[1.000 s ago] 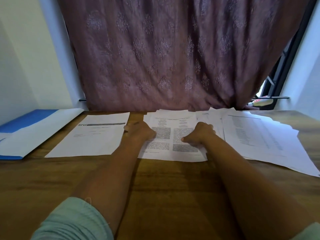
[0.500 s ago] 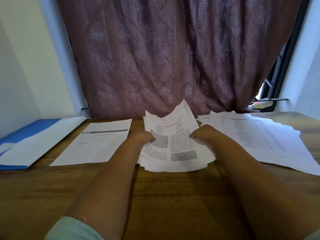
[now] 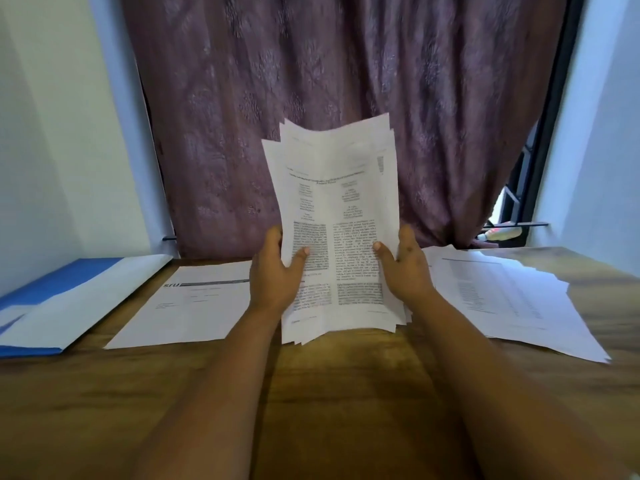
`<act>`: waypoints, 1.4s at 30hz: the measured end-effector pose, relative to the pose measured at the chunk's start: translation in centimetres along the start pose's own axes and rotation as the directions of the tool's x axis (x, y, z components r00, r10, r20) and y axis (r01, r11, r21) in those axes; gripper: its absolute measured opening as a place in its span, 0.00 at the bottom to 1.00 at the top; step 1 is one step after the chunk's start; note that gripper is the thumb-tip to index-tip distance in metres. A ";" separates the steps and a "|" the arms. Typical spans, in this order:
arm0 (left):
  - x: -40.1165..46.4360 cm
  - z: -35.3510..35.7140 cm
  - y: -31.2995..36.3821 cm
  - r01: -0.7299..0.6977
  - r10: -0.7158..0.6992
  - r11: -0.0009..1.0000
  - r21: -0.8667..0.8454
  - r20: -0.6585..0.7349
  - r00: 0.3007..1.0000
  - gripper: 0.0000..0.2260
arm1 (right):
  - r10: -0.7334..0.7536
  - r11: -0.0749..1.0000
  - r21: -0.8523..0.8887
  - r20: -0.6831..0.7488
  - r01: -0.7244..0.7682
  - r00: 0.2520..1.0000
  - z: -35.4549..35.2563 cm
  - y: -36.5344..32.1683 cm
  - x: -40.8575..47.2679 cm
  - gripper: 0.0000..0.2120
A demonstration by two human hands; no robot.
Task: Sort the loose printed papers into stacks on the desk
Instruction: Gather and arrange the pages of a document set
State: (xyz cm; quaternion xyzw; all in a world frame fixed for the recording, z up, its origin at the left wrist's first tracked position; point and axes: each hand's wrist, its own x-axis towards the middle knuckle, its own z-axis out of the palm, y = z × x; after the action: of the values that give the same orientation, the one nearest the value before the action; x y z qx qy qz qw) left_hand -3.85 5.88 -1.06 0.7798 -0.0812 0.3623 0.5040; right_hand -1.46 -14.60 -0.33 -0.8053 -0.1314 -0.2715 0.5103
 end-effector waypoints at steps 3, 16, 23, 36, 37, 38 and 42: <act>-1.2 0.1 1.7 -0.068 0.067 0.998 -0.019 -0.026 0.997 0.13 | -0.083 0.995 0.036 -0.104 0.088 0.991 -1.1 -1.1 -1.9 0.16; -5.9 -1.0 7.3 -0.067 0.066 0.997 -0.030 -0.012 0.998 0.14 | -0.049 0.995 0.089 0.029 0.046 0.998 -5.0 -3.0 -6.9 0.21; -7.7 -4.9 8.2 0.117 -0.116 0.988 -0.102 0.010 0.993 0.08 | 0.046 0.986 0.153 0.159 -0.071 0.986 -8.1 -4.5 -7.0 0.18; -13.3 -6.3 5.3 0.450 -0.545 0.835 0.315 0.368 0.753 0.13 | 0.489 0.844 -0.478 0.502 -0.243 0.714 -6.4 -1.1 -9.8 0.18; -13.3 -6.3 5.6 0.436 -0.526 0.845 0.309 0.336 0.781 0.13 | 0.483 0.856 -0.452 0.523 -0.251 0.702 -6.4 -1.2 -9.7 0.20; -13.0 -6.4 5.7 0.467 -0.528 0.847 0.254 0.299 0.795 0.13 | 0.472 0.872 -0.399 0.534 -0.283 0.702 -6.3 -1.2 -9.5 0.21; -11.7 -6.5 6.0 0.564 -0.534 0.800 -0.207 0.184 0.825 0.20 | 0.441 0.803 0.109 0.552 -0.586 0.708 -6.4 -2.3 -9.1 0.16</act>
State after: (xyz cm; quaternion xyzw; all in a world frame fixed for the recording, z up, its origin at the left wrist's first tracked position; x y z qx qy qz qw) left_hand -18.41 5.75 -2.76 0.7190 0.0739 0.1413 0.6765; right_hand -11.95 -18.74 -1.69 -0.7719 -0.0638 0.1225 0.6205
